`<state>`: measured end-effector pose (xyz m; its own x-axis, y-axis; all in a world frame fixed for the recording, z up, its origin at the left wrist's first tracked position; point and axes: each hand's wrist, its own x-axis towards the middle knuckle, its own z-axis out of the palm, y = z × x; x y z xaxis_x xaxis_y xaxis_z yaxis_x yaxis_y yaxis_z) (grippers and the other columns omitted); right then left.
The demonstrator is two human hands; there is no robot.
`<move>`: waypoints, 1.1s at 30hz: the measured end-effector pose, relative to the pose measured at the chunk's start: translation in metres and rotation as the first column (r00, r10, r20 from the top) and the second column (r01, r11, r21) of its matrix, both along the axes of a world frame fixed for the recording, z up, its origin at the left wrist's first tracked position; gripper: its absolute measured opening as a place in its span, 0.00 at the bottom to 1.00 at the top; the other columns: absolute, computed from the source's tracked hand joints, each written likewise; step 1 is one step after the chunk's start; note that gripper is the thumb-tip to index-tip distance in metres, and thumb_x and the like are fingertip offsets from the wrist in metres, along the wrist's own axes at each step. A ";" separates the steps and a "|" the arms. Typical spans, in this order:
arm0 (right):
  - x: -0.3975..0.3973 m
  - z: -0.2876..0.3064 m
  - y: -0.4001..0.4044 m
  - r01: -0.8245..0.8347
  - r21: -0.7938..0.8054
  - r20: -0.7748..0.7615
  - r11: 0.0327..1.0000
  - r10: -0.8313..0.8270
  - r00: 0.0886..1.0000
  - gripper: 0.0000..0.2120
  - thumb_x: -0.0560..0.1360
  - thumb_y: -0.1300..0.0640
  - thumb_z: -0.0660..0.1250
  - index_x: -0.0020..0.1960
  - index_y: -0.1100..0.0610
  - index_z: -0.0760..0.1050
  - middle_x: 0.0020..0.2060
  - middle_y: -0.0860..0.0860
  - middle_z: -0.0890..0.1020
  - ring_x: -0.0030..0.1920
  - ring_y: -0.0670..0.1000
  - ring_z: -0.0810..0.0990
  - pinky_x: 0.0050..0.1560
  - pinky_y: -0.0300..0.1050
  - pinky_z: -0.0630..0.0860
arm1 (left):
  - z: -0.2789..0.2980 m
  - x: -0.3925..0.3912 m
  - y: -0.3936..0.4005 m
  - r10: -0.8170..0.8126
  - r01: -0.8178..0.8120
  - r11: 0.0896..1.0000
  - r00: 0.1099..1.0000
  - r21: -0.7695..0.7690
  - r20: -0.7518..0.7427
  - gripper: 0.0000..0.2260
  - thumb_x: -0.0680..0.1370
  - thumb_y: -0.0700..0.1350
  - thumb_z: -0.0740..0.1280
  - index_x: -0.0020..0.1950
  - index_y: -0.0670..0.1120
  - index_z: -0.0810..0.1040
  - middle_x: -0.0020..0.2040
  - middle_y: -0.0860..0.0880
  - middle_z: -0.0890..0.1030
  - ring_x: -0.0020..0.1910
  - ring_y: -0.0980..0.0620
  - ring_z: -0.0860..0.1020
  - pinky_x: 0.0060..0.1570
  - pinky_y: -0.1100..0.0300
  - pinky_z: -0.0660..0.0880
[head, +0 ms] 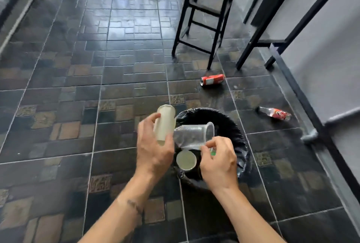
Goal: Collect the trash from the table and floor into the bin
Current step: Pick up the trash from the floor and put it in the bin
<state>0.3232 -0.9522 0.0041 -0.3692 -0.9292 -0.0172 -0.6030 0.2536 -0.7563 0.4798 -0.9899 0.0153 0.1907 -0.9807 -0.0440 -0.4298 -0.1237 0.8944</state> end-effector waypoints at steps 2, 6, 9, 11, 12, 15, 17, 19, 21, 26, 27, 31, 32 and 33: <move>-0.025 -0.002 0.002 0.043 0.120 -0.015 0.992 -0.041 0.999 0.04 0.76 0.58 0.68 0.43 0.54 0.74 0.47 0.50 0.74 0.44 0.47 0.74 0.44 0.44 0.67 | 0.000 -0.031 -0.003 -0.060 0.062 0.993 0.998 0.100 -0.020 0.21 0.78 0.43 0.69 0.70 0.50 0.70 0.65 0.49 0.69 0.60 0.52 0.73 0.63 0.54 0.73; -0.060 -0.009 0.020 0.088 0.359 -0.010 0.929 -0.091 0.996 0.09 0.77 0.54 0.67 0.57 0.51 0.74 0.55 0.49 0.73 0.52 0.50 0.73 0.50 0.44 0.67 | -0.017 -0.061 0.002 -0.293 0.271 0.899 0.956 0.344 0.013 0.28 0.79 0.49 0.68 0.78 0.49 0.64 0.74 0.48 0.61 0.73 0.51 0.65 0.70 0.62 0.60; -0.078 0.001 0.037 0.106 0.434 0.028 0.895 -0.131 0.991 0.13 0.77 0.53 0.67 0.61 0.50 0.72 0.55 0.49 0.72 0.52 0.49 0.72 0.50 0.44 0.66 | -0.016 -0.064 0.010 -0.359 0.286 0.858 0.928 0.427 0.100 0.26 0.79 0.46 0.66 0.77 0.46 0.66 0.73 0.47 0.63 0.72 0.49 0.67 0.66 0.64 0.61; -0.088 0.010 0.049 0.102 0.458 0.053 0.883 -0.141 0.989 0.13 0.77 0.52 0.68 0.61 0.49 0.71 0.55 0.48 0.72 0.52 0.50 0.73 0.49 0.45 0.67 | -0.007 -0.067 0.015 -0.382 0.286 0.844 0.914 0.453 0.136 0.23 0.79 0.43 0.65 0.75 0.46 0.68 0.70 0.47 0.66 0.66 0.52 0.69 0.60 0.67 0.61; -0.092 0.016 0.054 0.099 0.467 0.067 0.879 -0.147 0.987 0.13 0.77 0.52 0.68 0.60 0.48 0.71 0.54 0.48 0.72 0.53 0.50 0.73 0.49 0.45 0.67 | -0.001 -0.068 0.016 -0.397 0.290 0.842 0.904 0.456 0.159 0.23 0.79 0.42 0.65 0.74 0.46 0.69 0.70 0.48 0.67 0.64 0.52 0.69 0.59 0.66 0.62; -0.107 0.033 0.062 0.098 0.497 0.098 0.862 -0.169 0.981 0.13 0.76 0.51 0.68 0.58 0.45 0.69 0.54 0.47 0.72 0.54 0.50 0.74 0.52 0.46 0.70 | 0.020 -0.075 0.013 -0.410 0.284 0.847 0.887 0.449 0.213 0.22 0.79 0.42 0.65 0.73 0.47 0.71 0.69 0.49 0.69 0.63 0.53 0.70 0.60 0.64 0.64; -0.115 0.045 0.060 0.101 0.496 0.105 0.862 -0.175 0.979 0.13 0.75 0.51 0.69 0.57 0.45 0.69 0.55 0.48 0.73 0.54 0.51 0.75 0.53 0.47 0.71 | 0.031 -0.080 0.008 -0.396 0.263 0.863 0.882 0.432 0.254 0.23 0.78 0.41 0.65 0.73 0.47 0.71 0.69 0.48 0.70 0.65 0.51 0.71 0.63 0.61 0.66; -0.121 0.052 0.053 0.104 0.503 0.105 0.858 -0.180 0.978 0.14 0.75 0.51 0.69 0.59 0.47 0.70 0.56 0.48 0.73 0.56 0.52 0.75 0.54 0.47 0.71 | 0.035 -0.082 0.004 -0.389 0.249 0.877 0.869 0.412 0.304 0.24 0.76 0.41 0.65 0.73 0.47 0.70 0.69 0.48 0.71 0.68 0.47 0.71 0.67 0.55 0.68; -0.124 0.052 0.044 0.100 0.517 0.102 0.850 -0.177 0.979 0.17 0.76 0.51 0.68 0.63 0.48 0.70 0.58 0.48 0.72 0.58 0.52 0.74 0.55 0.48 0.71 | 0.032 -0.081 0.001 -0.382 0.239 0.890 0.854 0.388 0.352 0.26 0.75 0.42 0.66 0.74 0.46 0.70 0.69 0.47 0.71 0.67 0.45 0.71 0.68 0.51 0.69; -0.120 0.021 0.013 0.095 0.533 0.085 0.841 -0.165 0.983 0.21 0.77 0.51 0.68 0.68 0.49 0.67 0.64 0.50 0.71 0.63 0.52 0.71 0.55 0.45 0.67 | -0.007 -0.073 -0.008 -0.368 0.200 0.908 0.802 0.367 0.472 0.29 0.74 0.46 0.68 0.75 0.45 0.68 0.72 0.43 0.69 0.70 0.40 0.68 0.70 0.45 0.68; -0.119 0.013 0.006 0.108 0.537 0.086 0.837 -0.182 0.980 0.22 0.77 0.52 0.68 0.69 0.49 0.66 0.66 0.50 0.70 0.65 0.53 0.70 0.56 0.47 0.67 | -0.017 -0.070 -0.011 -0.365 0.187 0.908 0.792 0.374 0.490 0.30 0.73 0.47 0.68 0.75 0.45 0.67 0.74 0.42 0.68 0.72 0.40 0.66 0.71 0.44 0.67; -0.117 -0.025 -0.022 0.206 0.562 0.047 0.801 -0.280 0.959 0.29 0.77 0.52 0.67 0.75 0.49 0.61 0.72 0.52 0.66 0.69 0.57 0.68 0.66 0.54 0.68 | -0.055 -0.061 -0.030 -0.376 0.124 0.869 0.794 0.479 0.478 0.34 0.73 0.49 0.68 0.78 0.47 0.63 0.80 0.39 0.59 0.77 0.38 0.60 0.74 0.42 0.62; -0.117 -0.033 -0.028 0.227 0.578 0.044 0.783 -0.309 0.950 0.30 0.77 0.52 0.67 0.76 0.50 0.60 0.73 0.52 0.65 0.71 0.57 0.67 0.67 0.54 0.67 | -0.062 -0.058 -0.034 -0.380 0.120 0.854 0.807 0.505 0.452 0.34 0.74 0.48 0.67 0.79 0.48 0.62 0.80 0.40 0.57 0.77 0.38 0.58 0.74 0.42 0.61; -0.116 -0.039 -0.035 0.245 0.587 0.048 0.771 -0.335 0.941 0.31 0.77 0.52 0.67 0.76 0.50 0.59 0.74 0.53 0.64 0.71 0.57 0.67 0.68 0.54 0.66 | -0.068 -0.056 -0.039 -0.383 0.136 0.845 0.829 0.516 0.408 0.34 0.74 0.47 0.68 0.79 0.49 0.62 0.81 0.41 0.56 0.78 0.39 0.57 0.75 0.44 0.60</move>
<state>0.2070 -0.9870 -0.0347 -0.5711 -0.5837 -0.5772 -0.3285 0.8069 -0.4909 0.4241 -1.0288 -0.0526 0.0483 -0.8857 -0.4617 -0.8587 -0.2729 0.4337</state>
